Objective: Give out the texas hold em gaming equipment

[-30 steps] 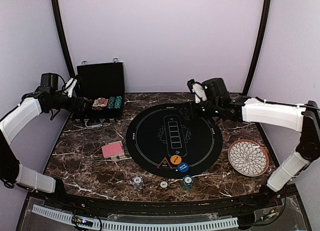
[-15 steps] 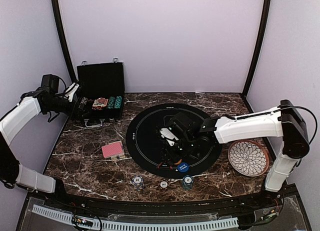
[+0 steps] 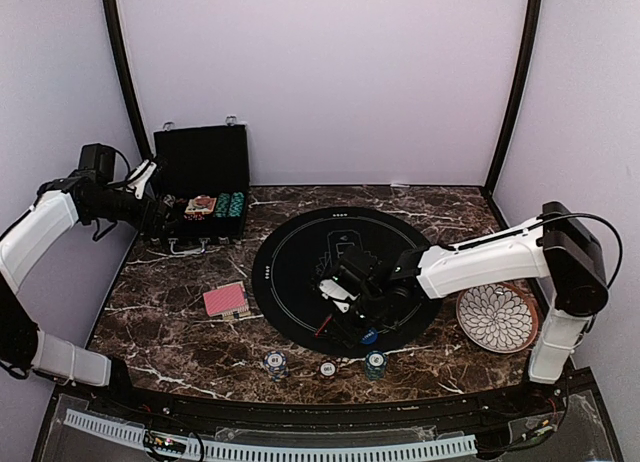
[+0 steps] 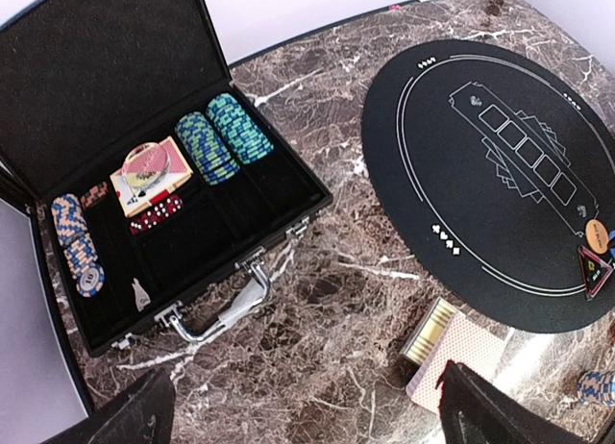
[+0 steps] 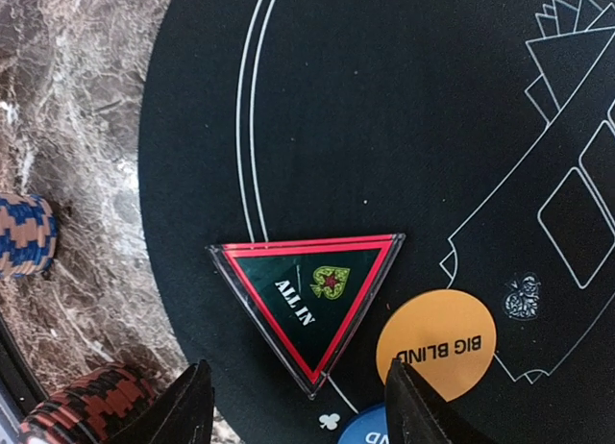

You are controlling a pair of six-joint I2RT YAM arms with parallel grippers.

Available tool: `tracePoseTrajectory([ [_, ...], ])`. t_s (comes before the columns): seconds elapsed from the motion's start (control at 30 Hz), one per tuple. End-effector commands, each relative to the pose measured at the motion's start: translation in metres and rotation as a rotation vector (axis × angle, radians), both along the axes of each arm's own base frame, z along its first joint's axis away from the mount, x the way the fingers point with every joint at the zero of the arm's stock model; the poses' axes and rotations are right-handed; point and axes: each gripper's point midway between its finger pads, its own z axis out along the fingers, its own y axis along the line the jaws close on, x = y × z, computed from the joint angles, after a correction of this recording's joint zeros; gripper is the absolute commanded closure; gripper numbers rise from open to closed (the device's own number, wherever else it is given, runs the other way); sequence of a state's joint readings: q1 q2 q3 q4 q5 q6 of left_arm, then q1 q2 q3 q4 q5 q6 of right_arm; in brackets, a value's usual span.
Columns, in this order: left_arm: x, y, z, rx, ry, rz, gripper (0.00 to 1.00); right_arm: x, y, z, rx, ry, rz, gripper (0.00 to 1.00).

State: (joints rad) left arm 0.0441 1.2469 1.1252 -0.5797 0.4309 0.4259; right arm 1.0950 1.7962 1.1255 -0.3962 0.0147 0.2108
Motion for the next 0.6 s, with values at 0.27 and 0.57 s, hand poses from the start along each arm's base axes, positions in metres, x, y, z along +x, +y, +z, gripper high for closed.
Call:
tracePoseTrajectory([
  [0.27,-0.002,-0.005,0.035,-0.035,-0.066,-0.018,0.01,0.002,0.003,-0.027,-0.070,-0.022,0.032,0.52],
  [0.57,-0.004,-0.006,0.033,-0.038,-0.059,-0.023,0.01,0.017,0.021,-0.035,-0.075,-0.055,0.025,0.66],
])
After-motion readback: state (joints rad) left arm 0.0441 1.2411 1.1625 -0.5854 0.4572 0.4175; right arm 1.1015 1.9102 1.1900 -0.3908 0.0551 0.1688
